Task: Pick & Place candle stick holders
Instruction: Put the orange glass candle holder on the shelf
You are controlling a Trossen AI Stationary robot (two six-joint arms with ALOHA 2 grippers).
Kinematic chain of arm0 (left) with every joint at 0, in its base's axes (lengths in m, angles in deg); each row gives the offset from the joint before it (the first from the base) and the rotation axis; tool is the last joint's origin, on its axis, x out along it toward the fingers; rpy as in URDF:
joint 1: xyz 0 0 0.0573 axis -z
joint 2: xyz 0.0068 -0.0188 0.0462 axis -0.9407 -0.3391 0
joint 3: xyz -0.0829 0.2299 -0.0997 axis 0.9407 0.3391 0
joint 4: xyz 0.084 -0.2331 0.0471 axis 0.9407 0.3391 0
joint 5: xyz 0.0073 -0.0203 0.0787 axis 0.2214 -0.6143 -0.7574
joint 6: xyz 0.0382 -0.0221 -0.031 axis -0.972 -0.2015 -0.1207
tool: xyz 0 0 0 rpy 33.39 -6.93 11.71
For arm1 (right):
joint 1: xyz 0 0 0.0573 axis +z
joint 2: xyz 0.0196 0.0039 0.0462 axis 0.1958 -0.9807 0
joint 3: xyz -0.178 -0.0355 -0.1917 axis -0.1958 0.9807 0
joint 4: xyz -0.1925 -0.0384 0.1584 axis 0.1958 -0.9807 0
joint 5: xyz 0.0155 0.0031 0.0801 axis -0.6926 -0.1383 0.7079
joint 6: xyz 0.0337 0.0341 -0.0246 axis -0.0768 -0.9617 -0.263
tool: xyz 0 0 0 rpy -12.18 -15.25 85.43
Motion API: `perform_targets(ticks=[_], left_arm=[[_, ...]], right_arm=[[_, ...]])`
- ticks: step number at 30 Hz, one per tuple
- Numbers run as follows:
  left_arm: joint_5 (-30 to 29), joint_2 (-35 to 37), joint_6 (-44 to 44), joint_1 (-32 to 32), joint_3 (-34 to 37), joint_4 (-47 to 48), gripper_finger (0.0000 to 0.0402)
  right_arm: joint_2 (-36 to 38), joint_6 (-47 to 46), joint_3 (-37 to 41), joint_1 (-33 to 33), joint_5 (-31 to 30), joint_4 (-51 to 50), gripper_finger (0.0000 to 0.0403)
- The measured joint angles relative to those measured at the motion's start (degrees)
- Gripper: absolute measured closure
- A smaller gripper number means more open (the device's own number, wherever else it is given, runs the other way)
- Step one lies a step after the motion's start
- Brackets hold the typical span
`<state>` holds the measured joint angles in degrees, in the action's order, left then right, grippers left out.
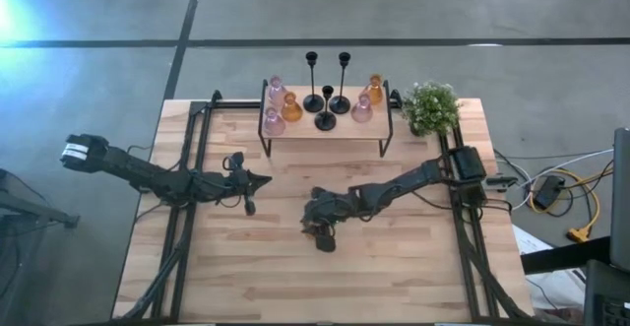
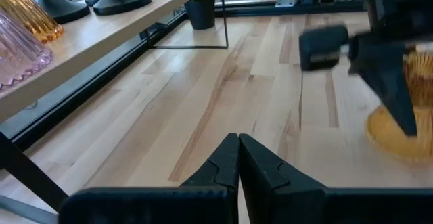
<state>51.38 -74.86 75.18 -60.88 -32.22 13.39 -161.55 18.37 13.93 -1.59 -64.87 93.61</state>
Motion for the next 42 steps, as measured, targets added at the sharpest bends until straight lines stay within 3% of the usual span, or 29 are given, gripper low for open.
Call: perform_targets(ticks=[6, 13, 17, 21, 30, 42], left_arm=[[0.0, -0.07, 0.0, 0.02, 0.0, 0.48, 0.0388], [0.0, 0.0, 0.0, 0.01, 0.0, 0.77, 0.0388], [0.0, -0.04, 0.0, 0.0, 0.0, 1.0, 0.0388], [0.0, -0.07, -0.01, 0.01, 0.0, 1.08, 0.0388], [0.0, -0.04, -0.02, 0.0, 0.0, 1.38, 0.0388], [0.0, -0.04, -0.01, 0.02, 0.0, 1.78, 0.0387]], right_arm=[[9.02, -0.68, 0.49, -0.07, -4.63, -7.69, 0.0275], [20.82, -0.69, 1.37, -0.28, -24.45, -23.52, 0.0275], [27.38, -2.78, 4.54, -1.56, -30.16, -25.35, 0.0275], [34.85, -7.52, 9.17, -4.17, -32.0, -24.69, 0.0275], [47.03, -7.03, 14.03, -14.0, -31.95, -23.94, 0.0275], [52.12, -2.45, 18.97, -24.66, -22.8, -21.24, 0.0275]])
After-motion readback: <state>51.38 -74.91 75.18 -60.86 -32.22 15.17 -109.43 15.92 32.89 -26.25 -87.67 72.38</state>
